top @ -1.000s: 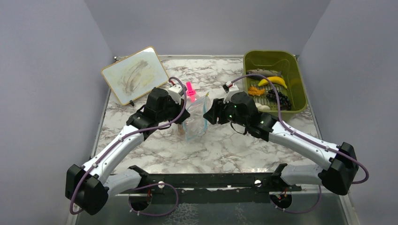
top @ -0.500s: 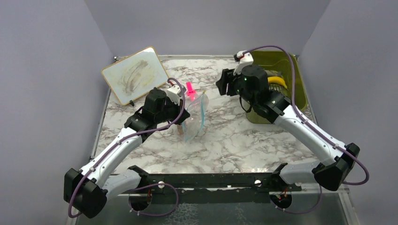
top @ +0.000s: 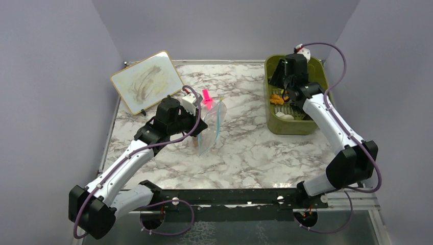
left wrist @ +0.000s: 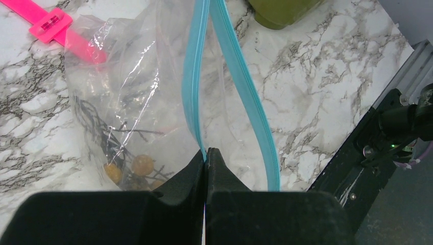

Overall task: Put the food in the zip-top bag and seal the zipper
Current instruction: Pick up the fake fruit from the bin.

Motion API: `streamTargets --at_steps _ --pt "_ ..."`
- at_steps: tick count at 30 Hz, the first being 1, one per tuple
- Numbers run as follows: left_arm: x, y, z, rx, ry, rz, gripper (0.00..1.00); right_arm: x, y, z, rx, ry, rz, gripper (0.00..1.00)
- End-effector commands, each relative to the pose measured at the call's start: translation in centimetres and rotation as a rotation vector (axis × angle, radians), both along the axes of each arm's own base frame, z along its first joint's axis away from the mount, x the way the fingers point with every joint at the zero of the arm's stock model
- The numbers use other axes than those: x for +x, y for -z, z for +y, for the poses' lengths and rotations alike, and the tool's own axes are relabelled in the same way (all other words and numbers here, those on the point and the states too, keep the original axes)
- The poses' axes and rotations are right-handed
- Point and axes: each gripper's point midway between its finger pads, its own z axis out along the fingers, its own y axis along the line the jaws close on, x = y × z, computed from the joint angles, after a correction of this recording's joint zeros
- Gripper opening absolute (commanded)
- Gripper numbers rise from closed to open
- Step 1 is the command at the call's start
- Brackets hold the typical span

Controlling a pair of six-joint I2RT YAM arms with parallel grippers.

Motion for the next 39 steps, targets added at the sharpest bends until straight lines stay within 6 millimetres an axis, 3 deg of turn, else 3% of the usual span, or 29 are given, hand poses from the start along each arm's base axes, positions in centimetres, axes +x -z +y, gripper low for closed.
streamTargets --at_steps 1,8,17,21,30,39 --pt "-0.6 -1.2 -0.5 -0.041 0.046 -0.037 0.0 1.6 1.6 -3.3 0.063 0.194 -0.004 0.57" --pt "-0.7 -1.4 -0.5 -0.049 0.044 -0.044 0.0 4.8 6.3 -7.3 0.105 0.373 0.056 0.57" --pt "-0.9 -1.4 -0.6 -0.056 0.049 -0.043 0.0 7.7 12.7 -10.0 0.216 0.531 0.155 0.58" --pt "-0.8 -1.5 -0.6 -0.058 0.048 -0.048 0.0 8.7 13.8 -10.9 0.236 0.592 0.17 0.63" --pt "-0.8 -1.3 -0.5 -0.055 0.043 -0.046 0.0 10.2 15.0 -13.1 0.265 0.719 0.152 0.62" --pt "-0.7 -1.2 -0.6 -0.055 0.048 -0.037 0.0 10.5 18.6 -14.1 0.319 0.769 0.23 0.6"
